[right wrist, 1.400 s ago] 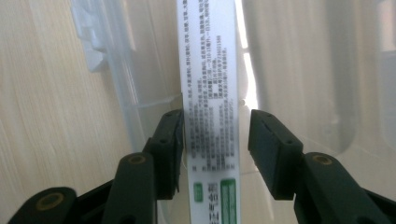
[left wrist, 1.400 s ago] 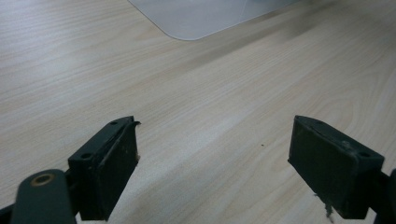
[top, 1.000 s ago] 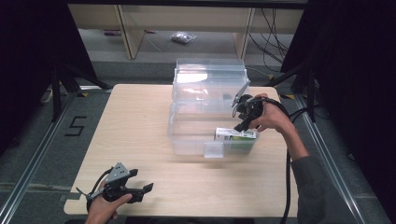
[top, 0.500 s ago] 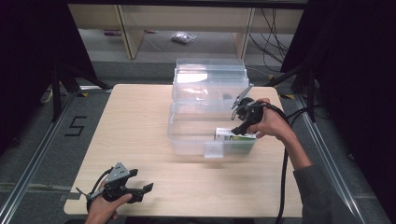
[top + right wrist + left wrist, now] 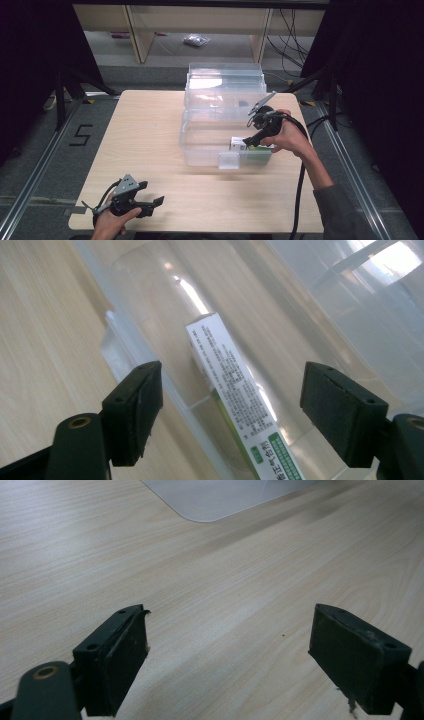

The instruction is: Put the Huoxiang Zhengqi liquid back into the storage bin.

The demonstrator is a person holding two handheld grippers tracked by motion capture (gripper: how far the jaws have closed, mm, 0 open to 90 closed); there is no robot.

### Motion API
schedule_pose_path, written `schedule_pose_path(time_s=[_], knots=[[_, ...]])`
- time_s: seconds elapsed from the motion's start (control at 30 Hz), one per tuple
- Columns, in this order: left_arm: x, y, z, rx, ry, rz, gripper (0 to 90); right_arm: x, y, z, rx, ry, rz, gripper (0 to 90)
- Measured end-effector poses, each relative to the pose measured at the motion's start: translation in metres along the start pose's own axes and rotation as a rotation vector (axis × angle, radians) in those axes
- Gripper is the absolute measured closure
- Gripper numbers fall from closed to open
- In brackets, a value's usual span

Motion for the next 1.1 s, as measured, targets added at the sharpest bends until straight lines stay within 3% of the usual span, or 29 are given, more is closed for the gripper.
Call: schedule_pose_path(time_s=[0.17, 0.2, 0.47, 0.53, 0.6, 0.63, 0.67, 0.7, 0.73, 0.77, 0.83, 0.9, 1.0, 1.1], knots=[[0.0, 0.0, 0.0, 0.001, 0.003, -0.001, 14.9, 0.0, -0.002, 0.003, 0.041, 0.02, -0.005, 24.2], [0.0, 0.0, -0.001, 0.0, 0.007, 0.001, 14.9, 0.0, -0.001, 0.003, 0.025, 0.032, 0.0, 24.1], [0.0, -0.001, 0.0, -0.001, 0.007, -0.001, 14.8, -0.005, -0.007, 0.007, 0.076, 0.058, -0.005, 23.3], [0.0, -0.001, 0.0, -0.001, 0.007, -0.001, 14.8, -0.005, -0.008, 0.008, 0.066, 0.079, -0.009, 23.3], [0.0, -0.001, 0.0, 0.006, 0.002, -0.002, 14.8, -0.005, -0.009, 0.01, 0.097, 0.08, -0.011, 23.3], [0.0, -0.002, 0.0, 0.003, 0.009, -0.01, 14.8, -0.005, -0.008, 0.009, 0.083, 0.097, -0.006, 23.2], [0.0, -0.001, 0.0, 0.002, 0.01, -0.009, 14.8, -0.006, -0.008, 0.009, 0.09, 0.109, -0.005, 22.6], [0.0, -0.001, 0.0, 0.008, -0.001, -0.001, 14.8, -0.007, -0.011, 0.01, 0.127, 0.106, -0.012, 22.4], [-0.001, -0.001, 0.0, 0.007, -0.004, -0.003, 14.8, -0.008, -0.009, 0.01, 0.106, 0.125, -0.014, 22.5], [-0.001, -0.001, 0.0, 0.006, -0.004, -0.009, 14.8, -0.009, -0.011, 0.011, 0.151, 0.108, -0.014, 22.4], [0.0, 0.0, -0.001, -0.001, 0.011, -0.01, 14.8, -0.008, -0.011, 0.012, 0.162, 0.133, -0.022, 22.2], [-0.002, -0.001, 0.0, 0.009, -0.005, -0.012, 14.8, -0.008, -0.009, 0.013, 0.148, 0.151, -0.016, 22.0], [-0.002, -0.001, 0.0, 0.008, -0.004, -0.011, 14.8, -0.01, -0.01, 0.015, 0.184, 0.134, -0.012, 21.6], [-0.002, -0.001, 0.0, 0.01, -0.005, -0.012, 14.8, -0.009, -0.011, 0.016, 0.155, 0.146, -0.017, 21.2]])
Point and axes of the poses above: each handheld gripper's, and its own axes: x roughly forward along the jaws, z roughly out of its underside, y roughly to its right, the point moved 8 cm from there along x, roughly forward along the jaws, and after that the axes turned 9 degrees about x, right-handed, at the moved point
